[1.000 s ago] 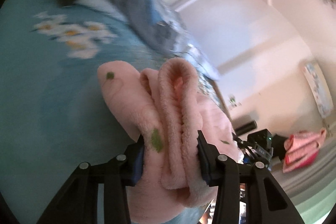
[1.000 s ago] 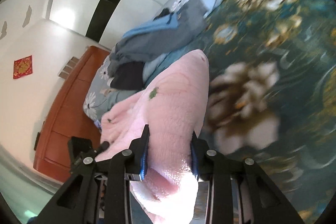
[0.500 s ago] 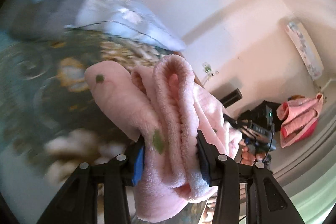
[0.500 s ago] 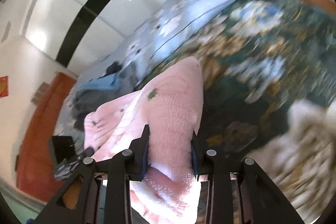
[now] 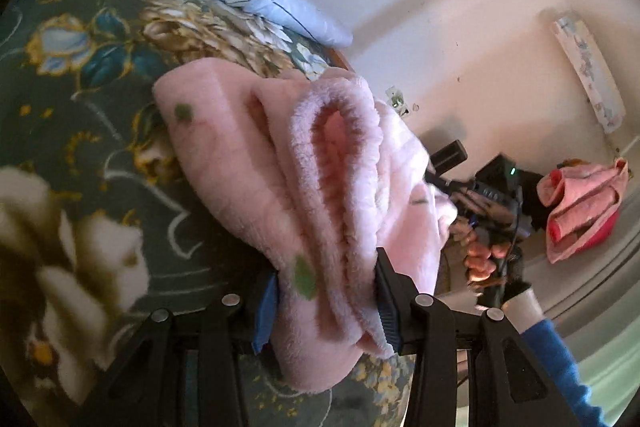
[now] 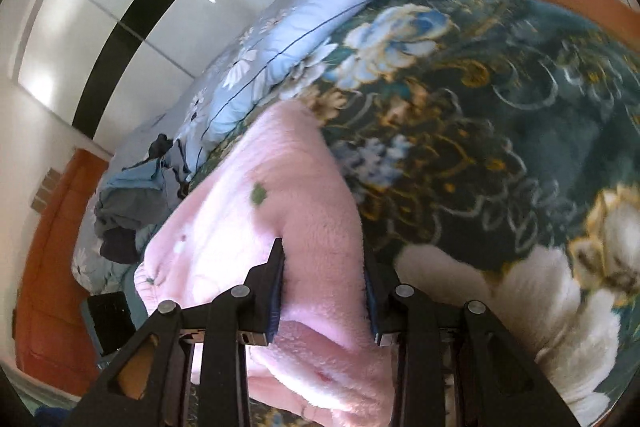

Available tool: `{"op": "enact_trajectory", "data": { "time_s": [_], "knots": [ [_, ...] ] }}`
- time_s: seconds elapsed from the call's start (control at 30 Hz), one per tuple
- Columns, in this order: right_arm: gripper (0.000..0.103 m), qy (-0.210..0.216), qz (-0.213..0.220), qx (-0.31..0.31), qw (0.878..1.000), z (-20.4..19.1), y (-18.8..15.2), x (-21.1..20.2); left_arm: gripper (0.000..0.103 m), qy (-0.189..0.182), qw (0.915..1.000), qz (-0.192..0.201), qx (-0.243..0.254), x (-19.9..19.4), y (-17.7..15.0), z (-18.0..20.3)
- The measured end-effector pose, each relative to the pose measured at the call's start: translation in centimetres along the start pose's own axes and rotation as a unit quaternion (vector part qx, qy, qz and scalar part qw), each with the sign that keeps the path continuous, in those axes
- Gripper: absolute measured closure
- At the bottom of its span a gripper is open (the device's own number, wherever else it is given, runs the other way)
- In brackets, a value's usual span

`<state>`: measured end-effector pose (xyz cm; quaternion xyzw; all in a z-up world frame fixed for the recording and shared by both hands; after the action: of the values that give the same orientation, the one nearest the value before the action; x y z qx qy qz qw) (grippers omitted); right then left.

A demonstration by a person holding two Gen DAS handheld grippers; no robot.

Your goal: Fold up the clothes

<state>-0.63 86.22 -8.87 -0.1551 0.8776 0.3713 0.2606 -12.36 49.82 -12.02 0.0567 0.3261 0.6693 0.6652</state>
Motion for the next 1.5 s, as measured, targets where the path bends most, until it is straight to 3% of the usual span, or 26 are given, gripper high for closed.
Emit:
{"op": "enact_trajectory", "data": {
  "time_s": [0.2, 0.4, 0.53, 0.63, 0.73, 0.83, 0.9, 1.03, 1.2, 1.4, 1.5],
  "knots": [
    [0.058, -0.036, -0.002, 0.017, 0.999, 1.6, -1.7, 0.5, 0.052, 0.017, 0.9997, -0.009, -0.013, -0.4, 0.5, -1.1],
    [0.056, -0.081, 0.018, -0.005, 0.996, 0.0, -1.4, -1.0, 0.049, 0.031, 0.9993, -0.02, 0.011, -2.5, 2.0, -0.7],
    [0.056, -0.114, 0.048, -0.031, 0.992, -1.4, -0.7, -3.5, 0.047, 0.059, 0.9949, 0.026, 0.077, -4.9, 4.9, 1.2],
    [0.056, -0.115, 0.07, -0.048, 0.99, -3.5, -0.3, -4.0, 0.045, 0.052, 0.9904, 0.044, 0.12, -4.0, 6.8, 4.3],
    [0.056, -0.106, 0.069, -0.081, 0.989, -6.5, -0.6, -3.0, 0.044, 0.038, 0.9842, 0.039, 0.169, -1.2, 7.1, 7.5],
    [0.055, -0.087, 0.047, -0.101, 0.99, -9.0, -1.5, -0.9, 0.044, 0.073, 0.9704, 0.025, 0.229, 1.9, 6.3, 8.7],
    [0.055, -0.083, 0.032, -0.125, 0.988, -10.1, -2.6, 0.2, 0.044, 0.09, 0.9676, 0.005, 0.236, 3.3, 5.4, 7.7],
    [0.055, -0.12, 0.029, -0.169, 0.978, -9.7, -4.0, 0.4, 0.044, 0.113, 0.9664, -0.009, 0.231, 4.0, 4.6, 4.7],
    [0.055, -0.138, 0.058, -0.109, 0.983, -5.8, -4.3, -1.0, 0.044, 0.102, 0.9764, -0.012, 0.19, 4.0, 4.8, 2.8],
    [0.055, -0.162, 0.066, -0.079, 0.981, -5.0, -5.4, -0.1, 0.044, 0.118, 0.97, -0.008, 0.212, 2.9, 3.9, 4.0],
    [0.055, -0.183, 0.071, -0.092, 0.976, -6.8, -6.0, -0.4, 0.044, 0.127, 0.9666, -0.006, 0.223, 2.3, 3.4, 4.6]
  ]
}}
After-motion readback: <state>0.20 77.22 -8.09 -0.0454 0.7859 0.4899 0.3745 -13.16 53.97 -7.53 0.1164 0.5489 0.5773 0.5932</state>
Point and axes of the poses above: each gripper's, at about its wrist camera, not at the fingertips, and x roughly the way its jaws point, z to its right, y to its top, the point moved 3 cm from there along x, roughly the way its jaws point, and after that the axes turned 12 degrees about z, right-handed, at the moved point
